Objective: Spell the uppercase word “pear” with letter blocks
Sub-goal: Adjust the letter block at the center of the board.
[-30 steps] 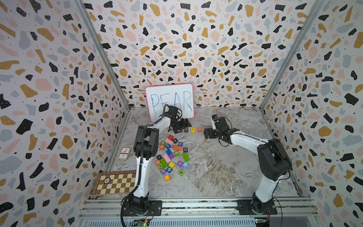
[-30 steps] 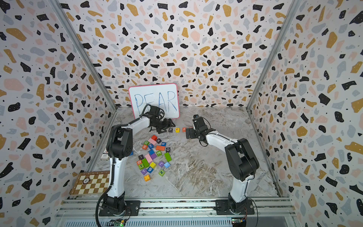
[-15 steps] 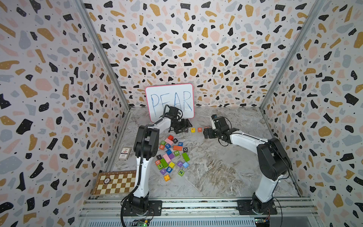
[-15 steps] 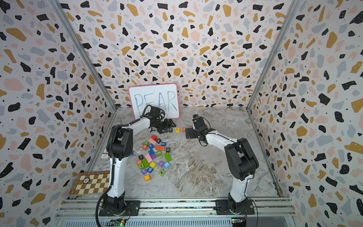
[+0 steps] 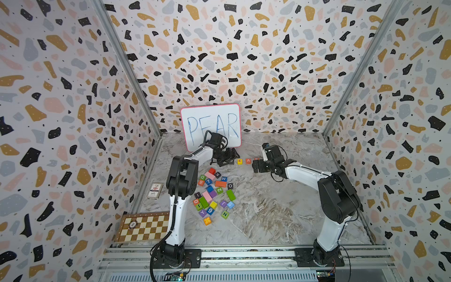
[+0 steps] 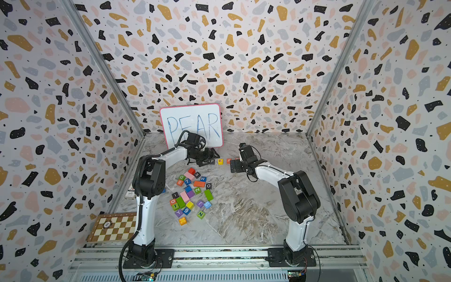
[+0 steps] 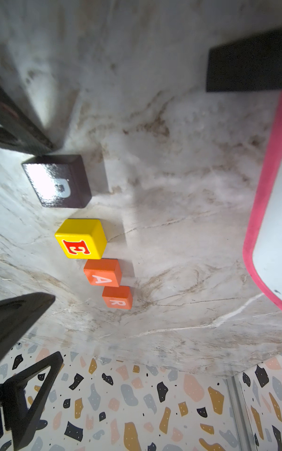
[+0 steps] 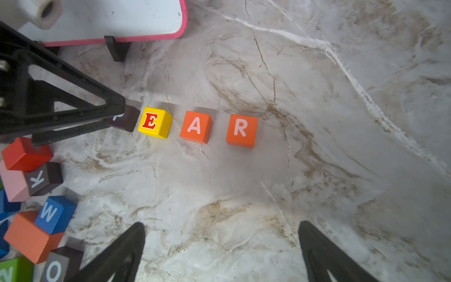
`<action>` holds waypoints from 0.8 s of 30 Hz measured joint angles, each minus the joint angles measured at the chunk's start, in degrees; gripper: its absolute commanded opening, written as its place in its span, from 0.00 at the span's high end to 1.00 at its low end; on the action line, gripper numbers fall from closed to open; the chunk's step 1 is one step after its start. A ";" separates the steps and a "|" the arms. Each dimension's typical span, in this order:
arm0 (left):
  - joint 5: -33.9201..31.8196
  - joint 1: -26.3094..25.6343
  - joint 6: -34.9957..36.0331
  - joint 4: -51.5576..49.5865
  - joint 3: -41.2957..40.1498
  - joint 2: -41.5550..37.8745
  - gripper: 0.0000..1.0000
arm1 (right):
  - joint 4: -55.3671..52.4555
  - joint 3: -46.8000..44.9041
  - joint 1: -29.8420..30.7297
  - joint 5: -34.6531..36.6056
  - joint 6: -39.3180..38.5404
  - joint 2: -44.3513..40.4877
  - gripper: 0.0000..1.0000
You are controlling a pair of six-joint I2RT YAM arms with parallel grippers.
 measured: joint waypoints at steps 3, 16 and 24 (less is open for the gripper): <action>0.22 0.00 -0.09 0.00 -0.09 0.00 0.12 | 0.00 0.00 -0.02 -0.02 0.00 0.00 0.01; -5.99 0.68 4.00 -3.58 -14.32 -15.67 0.00 | 9.18 -10.14 -2.05 9.20 -3.63 -7.13 0.01; -27.28 3.76 15.56 2.12 -37.77 -46.18 0.01 | 28.57 -32.20 -8.96 16.39 -17.57 -21.46 0.02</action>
